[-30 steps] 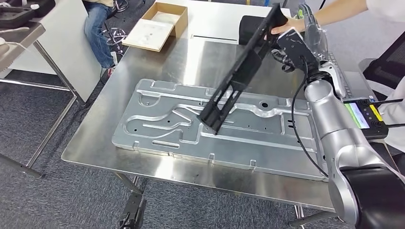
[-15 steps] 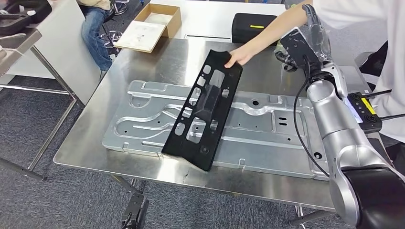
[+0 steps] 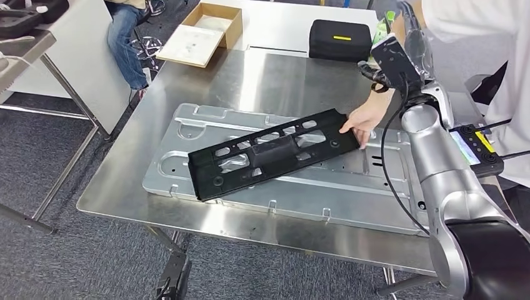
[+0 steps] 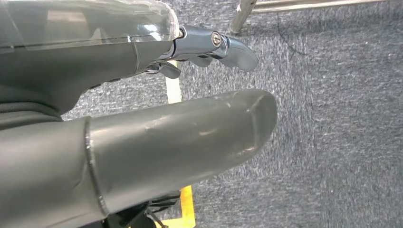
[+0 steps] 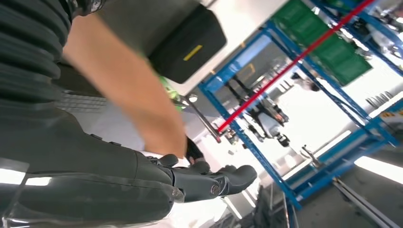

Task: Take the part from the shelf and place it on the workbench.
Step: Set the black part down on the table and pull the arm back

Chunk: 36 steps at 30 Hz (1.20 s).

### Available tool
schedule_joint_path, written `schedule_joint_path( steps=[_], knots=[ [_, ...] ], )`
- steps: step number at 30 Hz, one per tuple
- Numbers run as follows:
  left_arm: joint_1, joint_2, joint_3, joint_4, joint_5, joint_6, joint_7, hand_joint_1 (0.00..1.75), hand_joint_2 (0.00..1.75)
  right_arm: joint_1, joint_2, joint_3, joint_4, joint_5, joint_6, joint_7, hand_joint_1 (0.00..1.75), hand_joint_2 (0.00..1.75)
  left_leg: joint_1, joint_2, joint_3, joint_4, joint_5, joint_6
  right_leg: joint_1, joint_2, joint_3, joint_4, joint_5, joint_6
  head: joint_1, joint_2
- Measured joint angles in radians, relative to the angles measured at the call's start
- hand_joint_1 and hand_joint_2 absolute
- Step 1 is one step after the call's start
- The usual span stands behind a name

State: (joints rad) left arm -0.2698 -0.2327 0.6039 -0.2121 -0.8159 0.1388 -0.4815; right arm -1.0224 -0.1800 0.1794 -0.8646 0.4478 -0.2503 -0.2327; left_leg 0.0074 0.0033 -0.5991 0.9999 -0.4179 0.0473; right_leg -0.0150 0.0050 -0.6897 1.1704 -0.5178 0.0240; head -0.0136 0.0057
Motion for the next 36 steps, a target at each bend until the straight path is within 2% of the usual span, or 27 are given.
schedule_joint_path(
  steps=[1, 2, 3, 4, 6, 7, 8, 10, 12, 13, 14, 16, 17, 18, 19, 20, 22, 23, 24, 26, 28, 29, 32, 33, 34, 35, 36],
  knots=[
    [0.001, 0.0, 0.0, 0.0, -0.001, 0.0, 0.001, 0.0, 0.0, 0.003, 0.001, -0.001, -0.002, 0.001, 0.012, -0.003, 0.0, 1.75, 0.0, 0.0, -0.001, 0.001, 0.0, 0.001, -0.001, 0.0, -0.03, 0.062, -0.026, 0.002, 0.0, 0.0],
    [0.004, 0.0, 0.0, 0.0, -0.001, -0.001, 0.002, 0.0, 0.0, 0.007, 0.002, 0.0, -0.004, 0.005, 0.027, -0.007, 0.0, 1.75, 0.0, 0.0, -0.001, 0.002, 0.0, 0.001, -0.002, 0.0, -0.053, 0.108, -0.038, 0.005, 0.0, 0.0],
    [0.006, 0.0, 0.0, 0.0, -0.003, -0.002, 0.004, 0.0, 0.0, 0.011, 0.005, 0.004, -0.006, 0.013, 0.041, -0.009, 0.0, 1.75, 0.0, 0.0, -0.002, 0.004, -0.001, 0.0, -0.004, -0.001, -0.061, 0.121, -0.031, 0.007, 0.0, 0.0],
    [0.007, -0.001, 0.0, 0.0, -0.005, -0.003, 0.005, 0.0, 0.0, 0.013, 0.008, 0.01, -0.009, 0.023, 0.056, -0.014, 0.0, 1.75, 0.001, 0.0, -0.002, 0.006, -0.002, -0.002, -0.006, -0.001, -0.05, 0.097, -0.007, 0.009, 0.0, 0.0],
    [0.009, -0.002, -0.001, 0.0, -0.011, -0.007, 0.006, 0.0, 0.0, 0.013, 0.014, 0.029, -0.017, 0.042, 0.087, -0.03, 0.0, 1.75, 0.001, 0.0, -0.003, 0.015, -0.009, -0.01, -0.011, -0.004, 0.012, -0.025, 0.055, 0.011, 0.0, 0.0],
    [0.009, -0.002, -0.002, 0.0, -0.013, -0.009, 0.008, 0.0, 0.0, 0.013, 0.018, 0.04, -0.022, 0.05, 0.102, -0.041, 0.0, 1.31, 0.0, -0.001, -0.006, 0.022, -0.013, -0.015, -0.01, -0.004, 0.039, -0.079, 0.073, 0.009, 0.0, 0.0],
    [0.009, -0.002, -0.003, 0.0, -0.015, -0.011, 0.009, 0.0, 0.0, 0.014, 0.022, 0.051, -0.026, 0.055, 0.116, -0.05, 0.0, 0.87, -0.002, -0.001, -0.008, 0.026, -0.016, -0.02, -0.009, -0.004, 0.055, -0.112, 0.08, 0.005, 0.0, 0.0],
    [0.013, -0.002, -0.004, 0.0, -0.019, -0.013, 0.011, 0.0, 0.0, 0.02, 0.033, 0.072, -0.031, 0.056, 0.142, -0.062, 0.0, 0.0, -0.004, -0.002, -0.011, 0.029, -0.017, -0.029, -0.004, -0.001, 0.057, -0.123, 0.078, -0.006, 0.0, 0.0],
    [0.02, -0.002, -0.004, 0.0, -0.02, -0.014, 0.012, 0.0, 0.0, 0.024, 0.048, 0.089, -0.034, 0.042, 0.174, -0.065, 0.0, 0.0, -0.002, -0.002, -0.014, 0.034, -0.024, -0.038, -0.006, 0.0, 0.057, -0.126, 0.081, -0.018, 0.0, 0.0],
    [0.022, -0.002, -0.004, 0.0, -0.02, -0.014, 0.013, 0.0, 0.0, 0.024, 0.055, 0.096, -0.035, 0.032, 0.188, -0.065, 0.0, 0.0, -0.001, -0.002, -0.024, 0.057, -0.041, -0.043, -0.008, 0.0, 0.058, -0.128, 0.083, -0.025, 0.0, 0.0],
    [0.024, -0.003, -0.004, 0.0, -0.02, -0.014, 0.013, 0.0, 0.0, 0.024, 0.062, 0.102, -0.036, 0.025, 0.197, -0.065, 0.0, 0.0, 0.001, -0.002, -0.042, 0.1, -0.068, -0.048, -0.009, -0.001, 0.058, -0.13, 0.085, -0.03, -0.001, 0.0],
    [0.028, -0.003, -0.004, 0.0, -0.02, -0.014, 0.013, 0.0, 0.0, 0.027, 0.073, 0.114, -0.037, 0.019, 0.203, -0.065, 0.0, 0.0, 0.003, -0.002, -0.1, 0.232, -0.132, -0.055, -0.007, -0.002, 0.057, -0.13, 0.085, -0.036, -0.001, 0.0],
    [0.031, -0.003, -0.004, 0.0, -0.02, -0.014, 0.013, 0.0, 0.0, 0.03, 0.077, 0.119, -0.037, 0.018, 0.205, -0.065, 0.0, 0.0, 0.004, -0.002, -0.126, 0.287, -0.15, -0.056, -0.006, -0.002, 0.057, -0.13, 0.084, -0.037, -0.001, 0.0],
    [0.034, -0.003, -0.004, 0.0, -0.02, -0.014, 0.013, 0.0, 0.0, 0.032, 0.079, 0.123, -0.037, 0.017, 0.205, -0.065, 0.0, 0.0, 0.004, -0.002, -0.139, 0.313, -0.151, -0.056, -0.005, -0.001, 0.057, -0.129, 0.084, -0.038, -0.001, 0.0],
    [0.036, -0.003, -0.004, 0.0, -0.02, -0.014, 0.013, 0.0, 0.0, 0.034, 0.081, 0.126, -0.037, 0.017, 0.206, -0.065, 0.0, 0.0, 0.004, -0.002, -0.133, 0.299, -0.132, -0.053, -0.004, -0.001, 0.057, -0.129, 0.084, -0.038, -0.001, 0.0],
    [0.037, -0.003, -0.004, 0.0, -0.02, -0.014, 0.013, 0.0, 0.0, 0.034, 0.083, 0.129, -0.038, 0.016, 0.207, -0.065, 0.0, 0.44, 0.003, -0.002, -0.11, 0.248, -0.099, -0.049, -0.003, -0.001, 0.058, -0.129, 0.084, -0.038, -0.001, 0.0],
    [0.036, -0.002, -0.004, 0.0, -0.02, -0.014, 0.013, 0.0, 0.0, 0.033, 0.084, 0.133, -0.04, 0.015, 0.208, -0.065, 0.0, 1.31, 0.001, -0.003, -0.044, 0.11, -0.038, -0.036, 0.0, 0.0, 0.06, -0.128, 0.082, -0.035, -0.001, 0.0],
    [0.036, -0.002, -0.004, 0.0, -0.02, -0.014, 0.013, 0.0, 0.0, 0.032, 0.085, 0.135, -0.041, 0.01, 0.212, -0.063, 0.0, 1.31, -0.002, -0.003, -0.021, 0.062, -0.024, -0.031, 0.002, 0.0, 0.059, -0.128, 0.083, -0.032, -0.001, 0.0],
    [0.036, -0.002, -0.004, 0.0, -0.018, -0.013, 0.012, 0.0, 0.0, 0.031, 0.086, 0.137, -0.041, 0.002, 0.22, -0.061, 0.0, 0.87, -0.004, -0.003, -0.01, 0.037, -0.022, -0.027, 0.002, 0.0, 0.057, -0.129, 0.084, -0.028, 0.0, 0.0],
    [0.039, -0.002, -0.004, 0.0, -0.014, -0.012, 0.01, 0.0, 0.0, 0.033, 0.089, 0.141, -0.042, -0.027, 0.236, -0.057, 0.0, 0.0, -0.006, -0.003, -0.007, 0.026, -0.022, -0.023, 0.002, 0.0, 0.057, -0.134, 0.088, -0.017, -0.001, 0.0],
    [0.041, -0.001, -0.003, 0.0, -0.011, -0.01, 0.006, 0.0, 0.0, 0.039, 0.092, 0.143, -0.05, -0.052, 0.227, -0.063, 0.0, 0.0, -0.002, -0.002, 0.0, 0.01, -0.011, -0.015, 0.002, 0.0, 0.055, -0.126, 0.078, -0.006, 0.0, 0.0],
    [0.041, -0.001, -0.003, 0.0, -0.011, -0.008, 0.004, 0.0, 0.0, 0.044, 0.093, 0.144, -0.058, -0.055, 0.21, -0.07, 0.0, 0.0, 0.001, -0.001, 0.003, 0.002, -0.006, -0.01, 0.002, -0.001, 0.043, -0.1, 0.059, -0.003, 0.0, 0.0],
    [0.045, 0.0, -0.003, 0.0, -0.012, -0.003, 0.002, 0.0, 0.0, 0.076, 0.092, 0.153, -0.09, -0.036, 0.158, -0.086, 0.0, 0.0, 0.002, 0.0, 0.005, -0.004, -0.002, -0.004, 0.001, -0.001, -0.036, 0.069, -0.025, 0.005, 0.0, 0.0],
    [0.048, 0.002, -0.003, 0.0, -0.012, -0.003, 0.002, 0.0, 0.0, 0.091, 0.09, 0.156, -0.101, -0.033, 0.149, -0.088, 0.0, 0.0, 0.002, 0.0, 0.005, -0.003, -0.003, -0.003, 0.0, -0.002, -0.055, 0.109, -0.034, 0.007, 0.0, 0.0],
    [0.051, 0.003, -0.003, 0.0, -0.012, -0.003, 0.002, 0.0, 0.0, 0.105, 0.087, 0.16, -0.113, -0.031, 0.143, -0.09, 0.0, 0.0, 0.002, -0.001, 0.005, -0.002, -0.004, -0.003, -0.001, -0.002, -0.059, 0.116, -0.025, 0.008, 0.0, 0.0],
    [0.053, 0.004, -0.002, 0.0, -0.012, -0.003, 0.002, 0.0, 0.0, 0.114, 0.084, 0.162, -0.125, -0.03, 0.139, -0.091, 0.0, 0.0, 0.002, -0.001, 0.005, 0.0, -0.006, -0.004, -0.002, -0.002, -0.044, 0.084, 0.0, 0.008, 0.0, 0.0],
    [0.054, 0.005, -0.002, 0.0, -0.012, -0.003, 0.003, 0.0, 0.0, 0.12, 0.082, 0.164, -0.137, -0.03, 0.134, -0.092, 0.0, 0.0, 0.002, -0.001, 0.005, 0.004, -0.008, -0.006, -0.003, -0.003, -0.014, 0.024, 0.035, 0.008, 0.0, 0.0]
  ],
)
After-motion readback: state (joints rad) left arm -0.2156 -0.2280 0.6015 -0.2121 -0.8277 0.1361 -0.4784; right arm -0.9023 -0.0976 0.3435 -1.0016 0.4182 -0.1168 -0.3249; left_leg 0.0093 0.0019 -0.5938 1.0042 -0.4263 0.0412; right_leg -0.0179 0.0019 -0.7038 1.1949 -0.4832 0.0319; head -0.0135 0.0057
